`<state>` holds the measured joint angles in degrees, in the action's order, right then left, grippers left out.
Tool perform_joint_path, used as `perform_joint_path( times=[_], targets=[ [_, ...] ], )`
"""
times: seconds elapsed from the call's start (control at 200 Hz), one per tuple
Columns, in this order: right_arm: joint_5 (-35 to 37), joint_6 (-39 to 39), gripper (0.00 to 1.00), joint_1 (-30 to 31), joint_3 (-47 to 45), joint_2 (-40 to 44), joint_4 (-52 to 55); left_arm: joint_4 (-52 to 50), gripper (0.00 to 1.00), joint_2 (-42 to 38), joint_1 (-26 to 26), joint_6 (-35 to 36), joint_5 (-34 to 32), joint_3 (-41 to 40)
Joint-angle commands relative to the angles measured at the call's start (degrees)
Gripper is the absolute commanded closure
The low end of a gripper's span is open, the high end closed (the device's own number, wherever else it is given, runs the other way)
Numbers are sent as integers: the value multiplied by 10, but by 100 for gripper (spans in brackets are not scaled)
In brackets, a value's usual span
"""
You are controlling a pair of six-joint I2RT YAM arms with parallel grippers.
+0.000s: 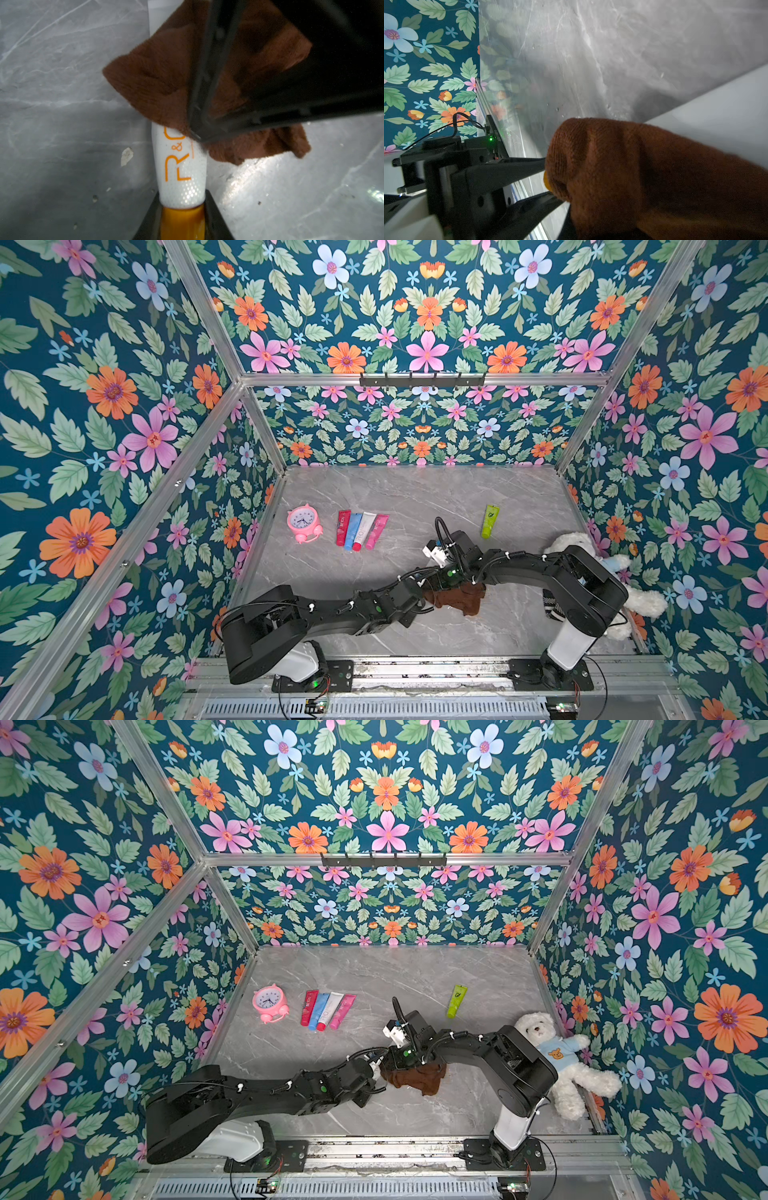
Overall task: Wipe the surface of the toothpaste tube
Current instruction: Wipe the dirt from the toothpaste tube.
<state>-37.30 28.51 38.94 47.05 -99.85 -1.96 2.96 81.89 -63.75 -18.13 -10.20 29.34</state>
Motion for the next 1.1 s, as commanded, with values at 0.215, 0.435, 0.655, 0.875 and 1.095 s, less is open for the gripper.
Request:
perform_joint_path(
  times=[0.215,0.435,0.655,0.875,1.095],
  targets=[
    [83,-29,100,-101,48,-55,69,18,100,-10,1,3,-10,-2],
    [68,-43,100,-113,97,-46,98,20,100,-13,0,3,-10,-4],
    [29,-33,100,-31,118,-38,100,20,100,-15,0,2,-9,-5],
    [21,-12,100,7,103,-52,90,21,100,-13,0,2,-11,-5],
    [45,-15,100,-2,59,-29,87,23,100,-20,-1,0,-14,-9]
  ],
)
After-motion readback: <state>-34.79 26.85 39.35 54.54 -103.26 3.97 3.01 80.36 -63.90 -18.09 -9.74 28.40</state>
